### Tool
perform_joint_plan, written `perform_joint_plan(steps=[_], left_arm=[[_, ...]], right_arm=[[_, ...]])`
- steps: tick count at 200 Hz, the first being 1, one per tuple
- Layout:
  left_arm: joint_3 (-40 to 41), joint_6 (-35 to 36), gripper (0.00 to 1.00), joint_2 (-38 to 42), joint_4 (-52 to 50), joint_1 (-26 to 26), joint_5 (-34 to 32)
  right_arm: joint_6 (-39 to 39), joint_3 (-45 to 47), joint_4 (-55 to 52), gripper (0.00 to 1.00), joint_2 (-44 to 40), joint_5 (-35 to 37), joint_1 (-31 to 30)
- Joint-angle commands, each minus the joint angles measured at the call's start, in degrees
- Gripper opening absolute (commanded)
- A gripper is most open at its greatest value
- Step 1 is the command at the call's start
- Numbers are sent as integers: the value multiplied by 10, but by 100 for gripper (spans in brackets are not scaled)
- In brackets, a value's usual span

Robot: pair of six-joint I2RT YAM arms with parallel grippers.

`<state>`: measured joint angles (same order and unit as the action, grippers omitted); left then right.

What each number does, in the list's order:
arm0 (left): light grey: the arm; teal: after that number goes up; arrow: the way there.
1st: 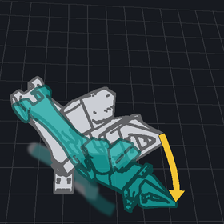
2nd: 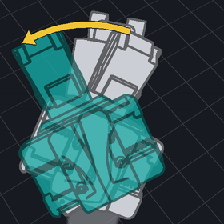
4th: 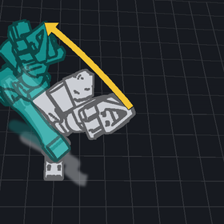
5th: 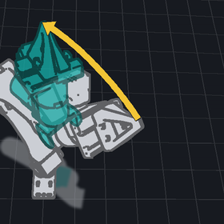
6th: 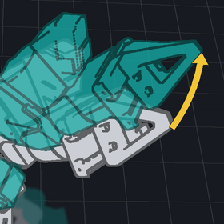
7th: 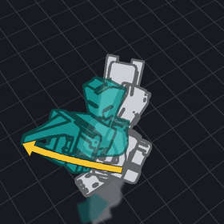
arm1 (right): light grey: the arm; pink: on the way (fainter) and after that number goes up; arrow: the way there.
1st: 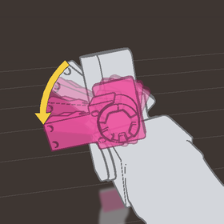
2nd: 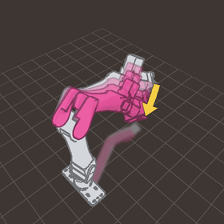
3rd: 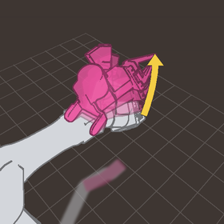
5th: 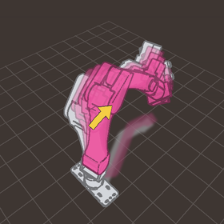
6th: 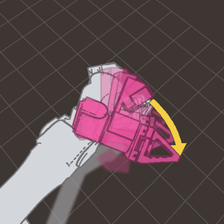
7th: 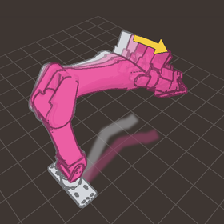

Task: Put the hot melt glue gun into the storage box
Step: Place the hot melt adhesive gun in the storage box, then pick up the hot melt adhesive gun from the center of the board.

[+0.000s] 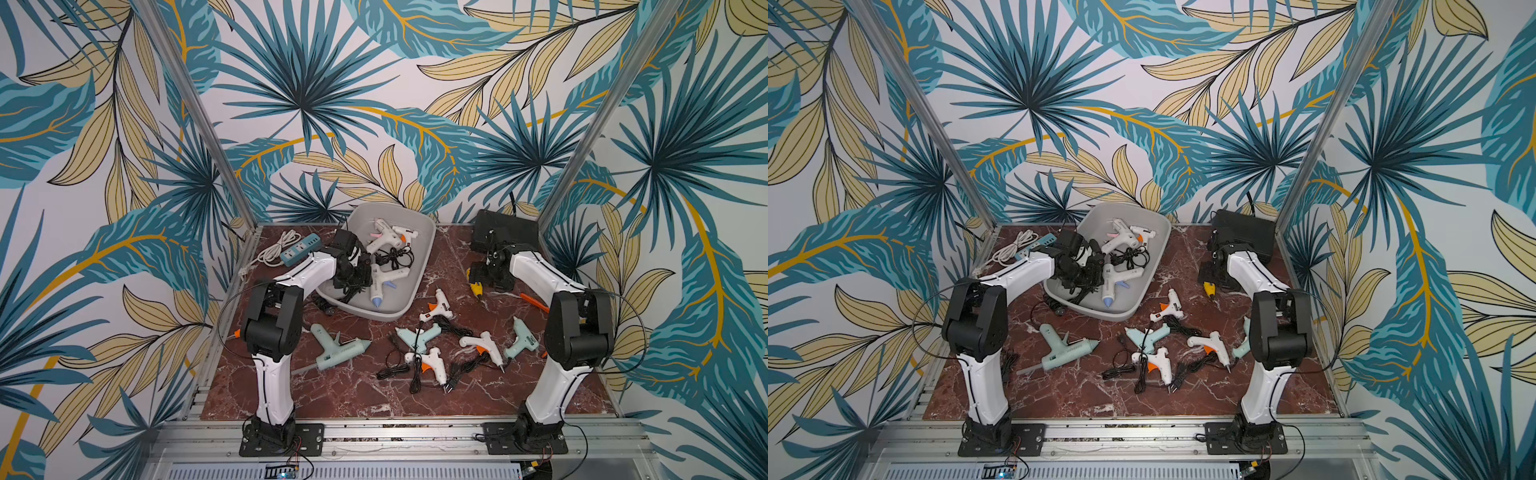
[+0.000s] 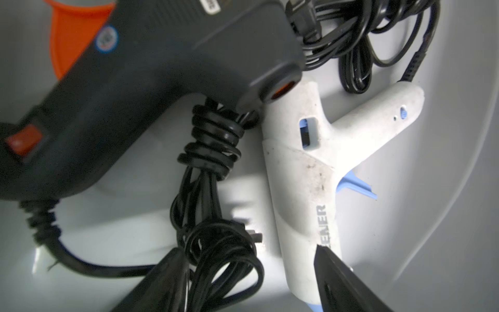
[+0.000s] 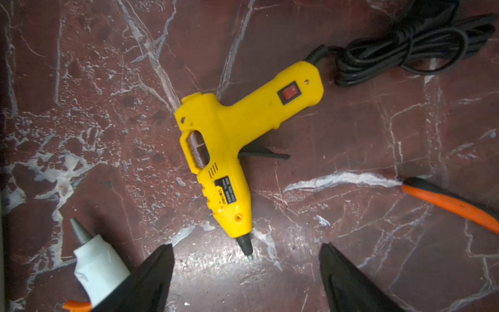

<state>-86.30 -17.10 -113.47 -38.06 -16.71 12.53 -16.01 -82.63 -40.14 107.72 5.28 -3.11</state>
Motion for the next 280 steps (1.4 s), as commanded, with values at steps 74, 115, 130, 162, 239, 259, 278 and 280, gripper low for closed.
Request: perform_joint_plan(steps=[74,115,130,162,239,259,278,280], left_arm=[[-16,-25,100,108,-15,1,-37],[5,-48,100,144,13,1,-54],[20,-58,100,159,32,3,-58],[59,-88,100,197,81,12,-68],[114,-139,100,240,151,28,-100],[131,-160,99,249,181,34,-96],[144,-166,96,259,207,36,-83],[145,-166,96,260,209,36,-81]], right_arm=[[72,-51,-37,80,81,-70,14],[83,-66,-40,74,104,-59,14],[85,-72,-41,70,114,-58,13],[87,-81,-42,66,128,-49,10],[97,-113,-42,53,173,-45,0],[100,-113,-42,44,175,-41,-5],[104,-105,-42,34,161,-33,-13],[104,-104,-42,33,159,-31,-13]])
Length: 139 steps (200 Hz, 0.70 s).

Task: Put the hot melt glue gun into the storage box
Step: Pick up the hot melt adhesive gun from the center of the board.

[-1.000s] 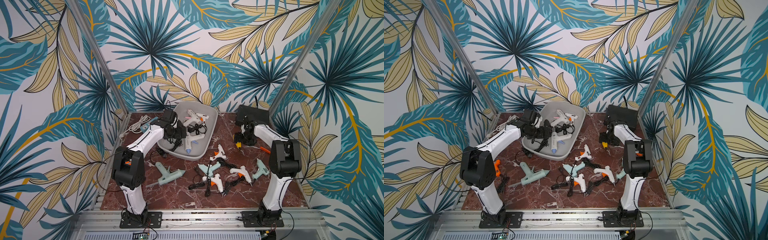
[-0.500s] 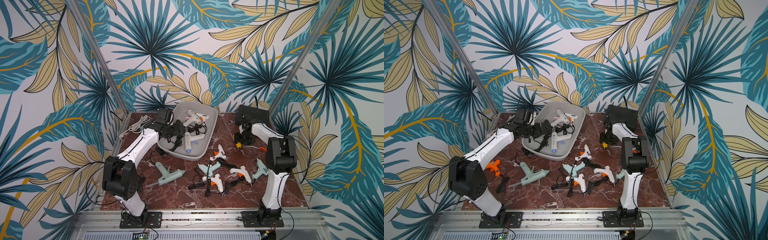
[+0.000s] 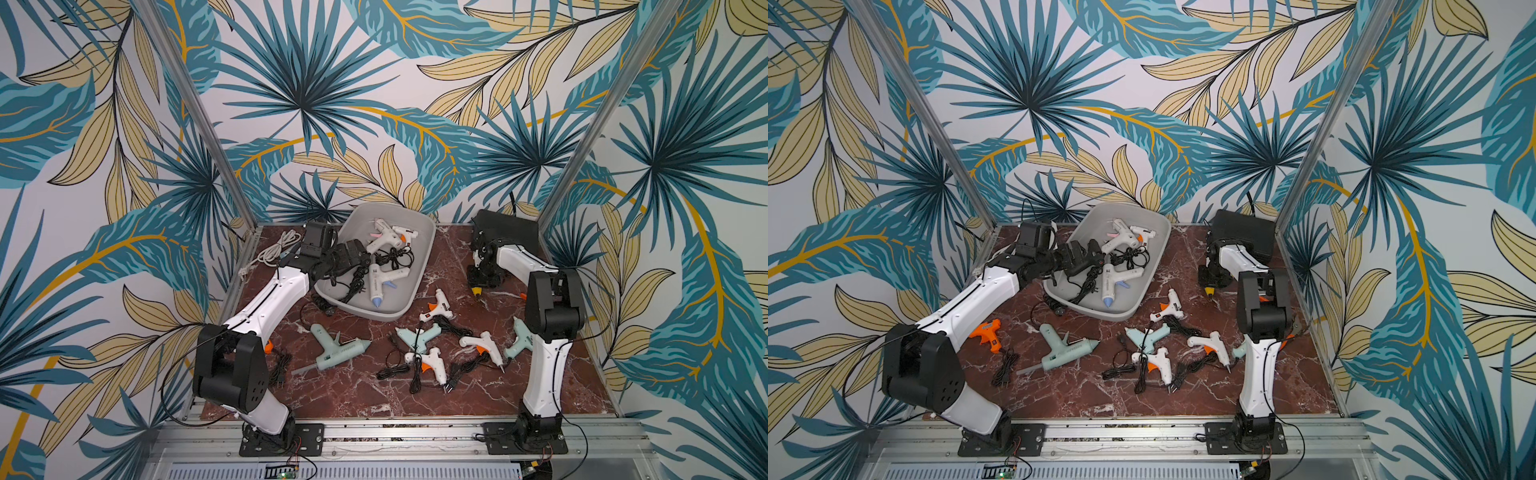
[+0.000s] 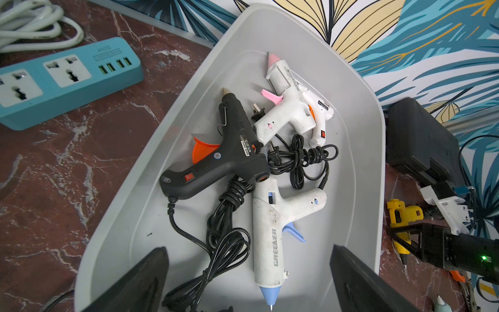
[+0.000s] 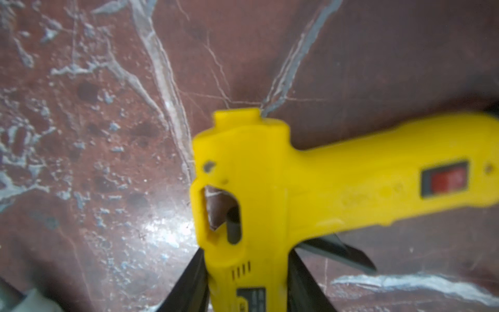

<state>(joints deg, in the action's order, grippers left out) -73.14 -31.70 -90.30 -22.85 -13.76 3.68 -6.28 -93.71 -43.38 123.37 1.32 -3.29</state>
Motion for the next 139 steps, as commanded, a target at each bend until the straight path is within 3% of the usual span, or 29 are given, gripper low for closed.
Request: perform_joint_plan(steps=[1,55,116,139], left_arm=[[14,-20,95,29,58,7,8],[7,-17,92,40,61,6,64],[-17,-21,93,28,53,-29,114],[-18,-28,94,22,62,-45,113]], right_arm=[[8,8,-10,32,1,9,-12],[27,59,20,2,-112,28,-36],[56,150,115,0,-287,-28,-93],[67,136,117,0,-312,-62,-120]])
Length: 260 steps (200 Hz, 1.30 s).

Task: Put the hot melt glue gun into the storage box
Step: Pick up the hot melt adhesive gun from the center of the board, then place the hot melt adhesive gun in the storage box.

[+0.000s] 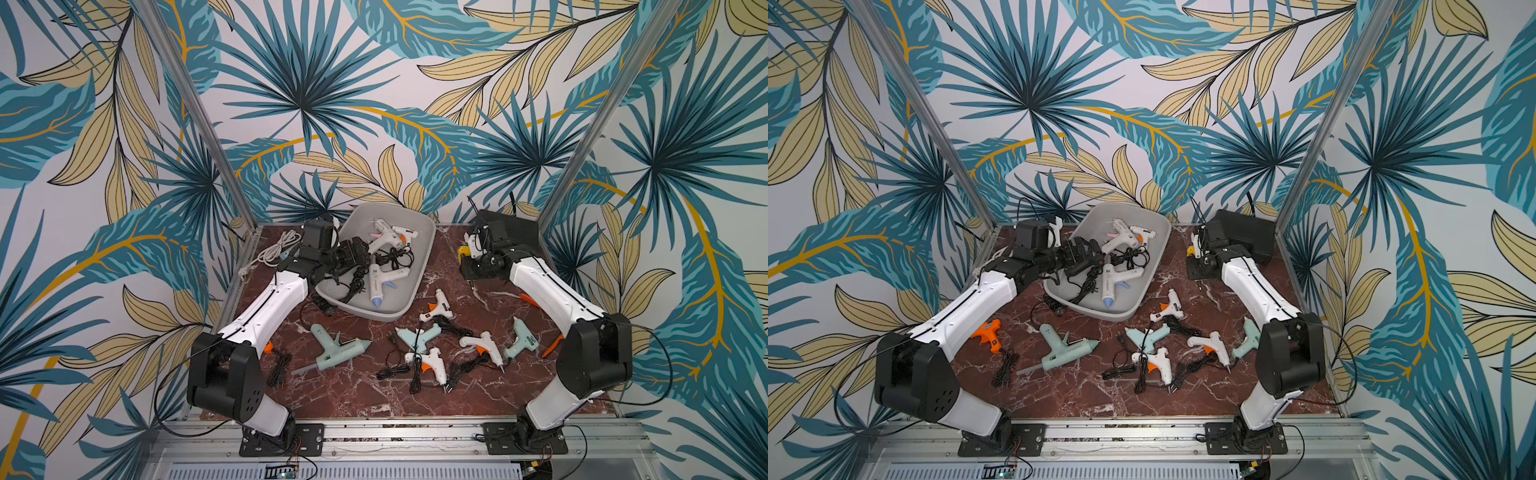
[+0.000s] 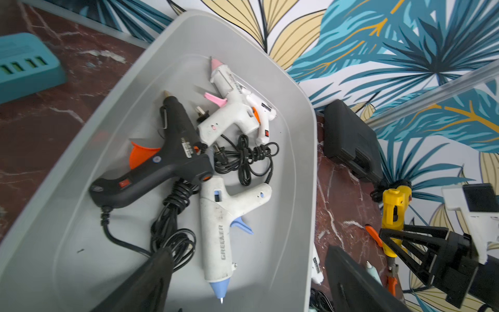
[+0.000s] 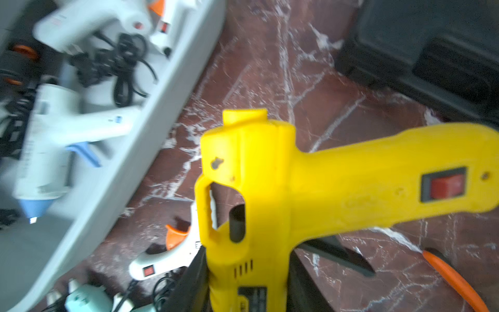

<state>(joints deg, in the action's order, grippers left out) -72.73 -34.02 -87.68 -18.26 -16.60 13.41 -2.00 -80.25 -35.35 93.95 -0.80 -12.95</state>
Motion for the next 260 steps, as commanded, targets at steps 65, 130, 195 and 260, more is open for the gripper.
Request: perform_joint_plan(steps=[65,130,195,260], left_arm=[[27,-38,96,31,62,-18,-37],[70,-41,99,74,58,-5,-80],[116,-49,100,127,45,26,-116],[127,-40,100,155,9,37,-152]], right_arm=[[94,-142,-17,0,42,-46,-106],[137,-300,-41,0,173,-82,-122],[162,-440,-83,0,292,-104,-123],[174,-483,-93,0,351,-110,-124]])
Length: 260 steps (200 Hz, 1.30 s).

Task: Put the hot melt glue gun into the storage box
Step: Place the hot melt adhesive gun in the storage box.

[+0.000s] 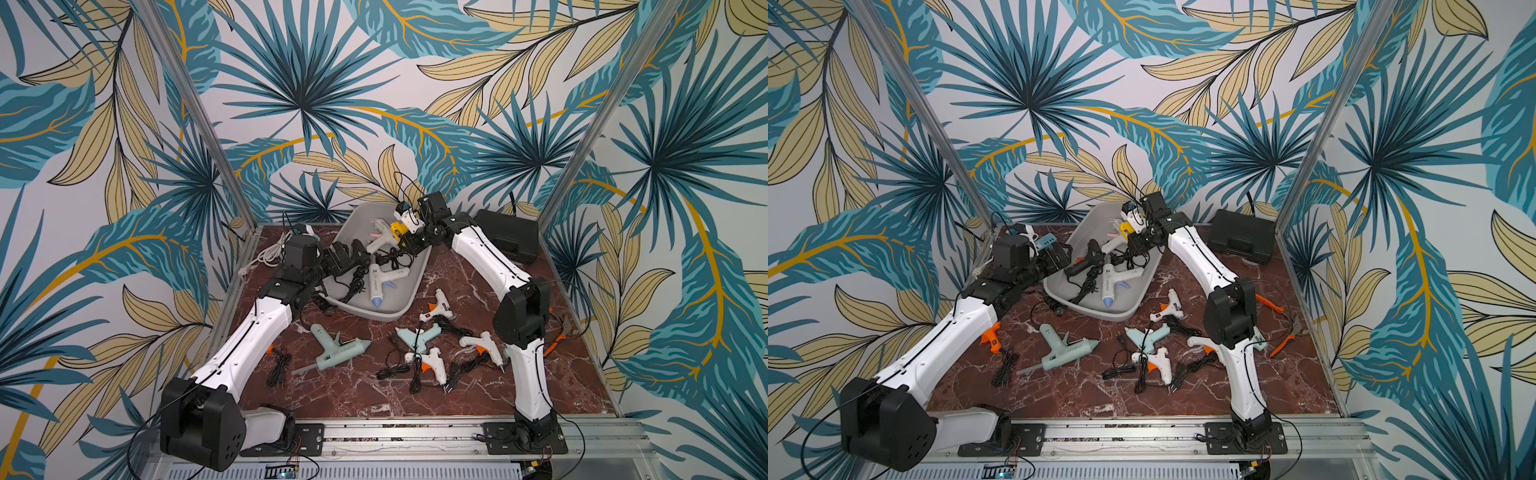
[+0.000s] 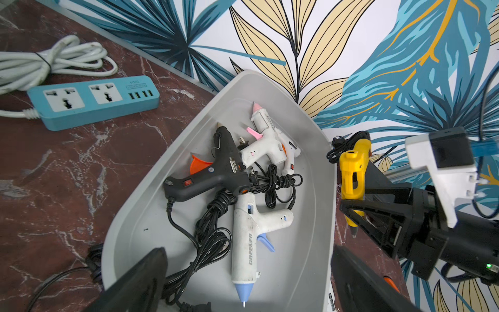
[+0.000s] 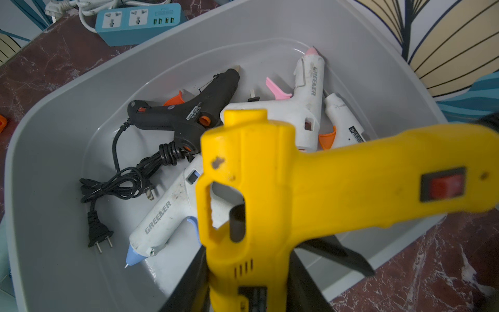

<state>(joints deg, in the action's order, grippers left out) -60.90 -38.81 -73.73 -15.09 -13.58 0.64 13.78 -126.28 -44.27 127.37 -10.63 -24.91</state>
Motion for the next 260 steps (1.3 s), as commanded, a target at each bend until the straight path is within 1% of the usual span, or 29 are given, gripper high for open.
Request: perform_joint_plan(steps=[1,37,40,46,110,216,234,260], left_arm=[[9,8,100,15,-22,7,-25],[15,10,100,24,-34,9,-36],[16,10,100,25,-34,9,-51],[17,9,100,27,-35,9,-57],[29,16,100,52,-43,13,-94],[33,21,100,52,-40,14,-99],[33,21,100,52,-41,14,-101],[34,21,100,51,-40,14,-102]], right_arm=[[15,-23,-4,0,18,-11,-4],[14,-30,-13,0,45,-23,-4],[13,-30,-14,0,48,-24,-4],[13,-29,-16,0,53,-25,-4],[13,-38,-42,0,92,-34,-4],[12,-47,-76,0,138,-31,-11],[12,-49,-82,5,144,-31,-13],[-3,-66,-89,8,161,-1,-17]])
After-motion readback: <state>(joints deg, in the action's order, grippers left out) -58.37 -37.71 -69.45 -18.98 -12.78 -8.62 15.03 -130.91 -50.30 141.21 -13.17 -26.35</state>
